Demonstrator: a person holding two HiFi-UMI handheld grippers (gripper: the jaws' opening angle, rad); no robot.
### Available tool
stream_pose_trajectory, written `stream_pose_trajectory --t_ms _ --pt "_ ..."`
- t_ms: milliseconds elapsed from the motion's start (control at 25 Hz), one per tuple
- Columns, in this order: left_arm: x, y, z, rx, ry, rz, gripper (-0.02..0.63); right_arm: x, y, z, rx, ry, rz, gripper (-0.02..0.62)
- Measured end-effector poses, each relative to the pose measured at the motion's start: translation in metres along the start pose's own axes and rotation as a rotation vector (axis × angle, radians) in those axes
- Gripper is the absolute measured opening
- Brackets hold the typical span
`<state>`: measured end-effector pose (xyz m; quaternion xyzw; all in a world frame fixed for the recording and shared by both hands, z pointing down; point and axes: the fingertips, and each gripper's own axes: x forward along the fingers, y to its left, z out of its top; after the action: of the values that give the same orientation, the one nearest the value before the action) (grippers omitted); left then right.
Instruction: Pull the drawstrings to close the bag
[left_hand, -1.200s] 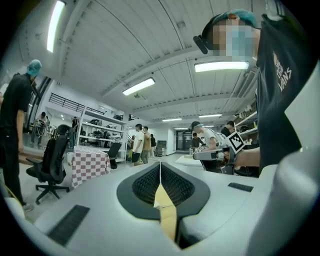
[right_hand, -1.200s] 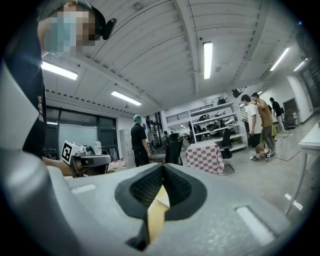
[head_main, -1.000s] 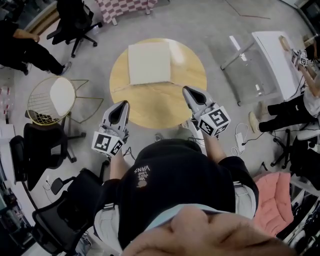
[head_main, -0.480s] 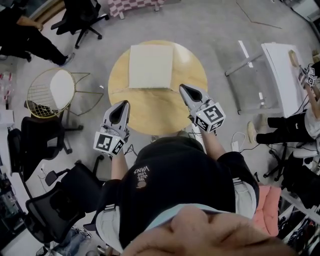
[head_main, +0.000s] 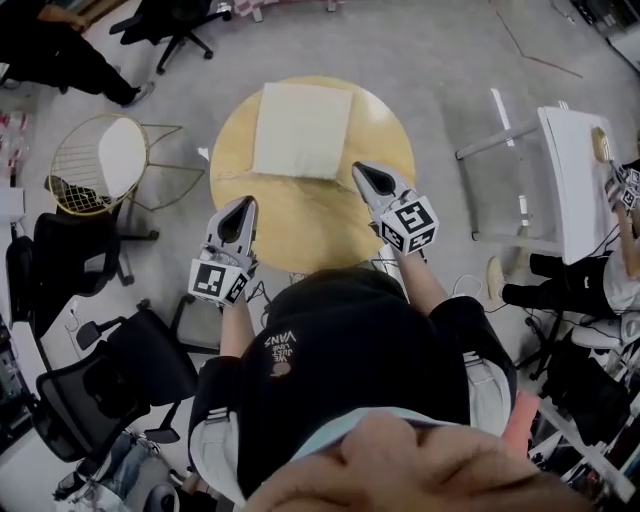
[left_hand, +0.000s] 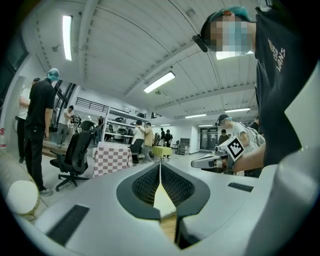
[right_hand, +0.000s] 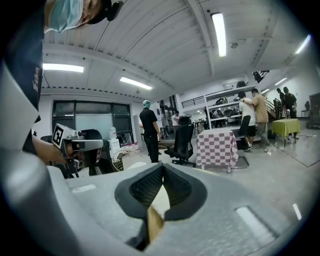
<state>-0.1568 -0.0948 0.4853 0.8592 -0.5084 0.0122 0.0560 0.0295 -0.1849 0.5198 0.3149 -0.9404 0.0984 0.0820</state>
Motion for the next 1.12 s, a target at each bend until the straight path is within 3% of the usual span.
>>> stream_pose_trajectory --t_ms 1120 --pt "0.024 -0.01 -0.043 -0.062 0.035 0.12 0.006 0.049 -0.019 -0.14 -0.012 0.333 0.204 0.0"
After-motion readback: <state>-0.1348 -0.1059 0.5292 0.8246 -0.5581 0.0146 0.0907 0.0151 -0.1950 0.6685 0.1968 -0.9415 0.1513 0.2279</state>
